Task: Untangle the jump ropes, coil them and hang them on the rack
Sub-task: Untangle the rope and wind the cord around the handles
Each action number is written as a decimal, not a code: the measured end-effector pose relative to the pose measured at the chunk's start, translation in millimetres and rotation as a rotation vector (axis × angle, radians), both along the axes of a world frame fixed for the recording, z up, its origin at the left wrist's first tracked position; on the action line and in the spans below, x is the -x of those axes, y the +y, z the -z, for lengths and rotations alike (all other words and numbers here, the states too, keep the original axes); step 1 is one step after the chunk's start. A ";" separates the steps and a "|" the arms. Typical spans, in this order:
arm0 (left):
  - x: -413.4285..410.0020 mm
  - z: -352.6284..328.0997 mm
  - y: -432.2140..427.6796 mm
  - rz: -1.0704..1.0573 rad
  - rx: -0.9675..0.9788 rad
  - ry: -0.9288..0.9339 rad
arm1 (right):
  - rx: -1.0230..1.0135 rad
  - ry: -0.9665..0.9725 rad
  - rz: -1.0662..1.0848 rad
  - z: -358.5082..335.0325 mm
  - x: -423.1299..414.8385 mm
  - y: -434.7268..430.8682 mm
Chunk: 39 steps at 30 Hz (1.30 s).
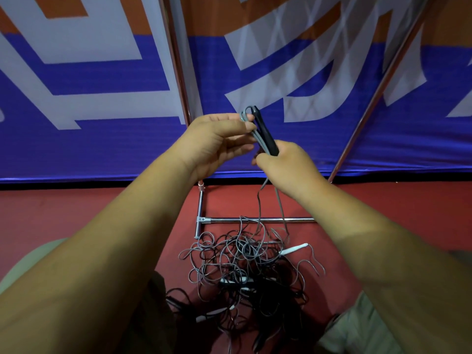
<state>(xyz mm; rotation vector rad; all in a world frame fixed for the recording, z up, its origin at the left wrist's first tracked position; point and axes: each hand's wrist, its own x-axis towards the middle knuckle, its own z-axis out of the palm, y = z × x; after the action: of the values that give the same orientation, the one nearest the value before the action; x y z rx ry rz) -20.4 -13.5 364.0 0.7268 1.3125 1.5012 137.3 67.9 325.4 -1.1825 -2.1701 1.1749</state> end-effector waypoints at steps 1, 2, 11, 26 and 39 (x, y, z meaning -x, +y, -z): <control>-0.4 0.4 0.8 0.000 0.002 -0.012 | -0.001 -0.004 0.010 1.3 -0.1 0.8; -0.8 0.6 1.4 0.001 0.004 -0.024 | -0.006 -0.009 0.020 1.9 -0.5 1.1; 2.4 -0.8 5.2 -0.026 0.065 -0.199 | 0.018 -0.021 -0.049 0.3 -1.9 4.7; -5.6 53.0 5.5 0.500 0.246 0.216 | 0.488 0.504 0.063 -13.7 -5.1 10.8; -14.3 38.6 -13.6 0.707 0.383 0.755 | 0.404 0.342 -0.033 -39.1 -28.5 16.5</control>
<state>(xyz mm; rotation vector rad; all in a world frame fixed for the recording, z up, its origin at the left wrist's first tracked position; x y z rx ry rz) -6.1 -27.1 325.4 1.3851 1.5755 0.3812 165.8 84.3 364.5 -1.0015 -1.7533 1.7453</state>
